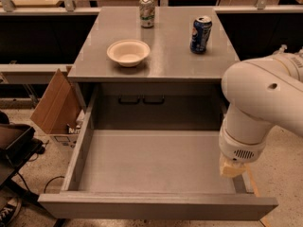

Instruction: Open top drawer

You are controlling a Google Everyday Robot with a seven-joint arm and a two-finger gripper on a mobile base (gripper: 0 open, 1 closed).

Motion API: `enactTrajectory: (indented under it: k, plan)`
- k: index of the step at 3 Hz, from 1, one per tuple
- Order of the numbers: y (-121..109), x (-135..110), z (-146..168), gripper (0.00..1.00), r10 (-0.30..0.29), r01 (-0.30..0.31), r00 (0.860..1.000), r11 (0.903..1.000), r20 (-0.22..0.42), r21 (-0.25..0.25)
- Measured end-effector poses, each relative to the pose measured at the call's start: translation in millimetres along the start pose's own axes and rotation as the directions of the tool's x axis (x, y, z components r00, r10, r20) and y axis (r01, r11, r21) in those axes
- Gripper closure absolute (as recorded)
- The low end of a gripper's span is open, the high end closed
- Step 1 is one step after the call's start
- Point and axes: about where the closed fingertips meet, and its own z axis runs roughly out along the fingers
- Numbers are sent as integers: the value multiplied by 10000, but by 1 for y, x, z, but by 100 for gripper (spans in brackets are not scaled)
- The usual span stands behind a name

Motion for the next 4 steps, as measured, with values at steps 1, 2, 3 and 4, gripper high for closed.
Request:
enactTrajectory:
  k: [1, 2, 3, 4]
  plan:
    - [-50, 15, -38, 100, -392, 365, 9991, 9871, 138, 1556]
    - [-104, 40, -78, 100, -180, -133, 9952, 9486, 957, 3163]
    - [-152, 55, -123, 100, 153, -994, 9812, 8948, 1926, 4353]
    - [-179, 59, -166, 100, 230, -1504, 9699, 8397, 2425, 5218]
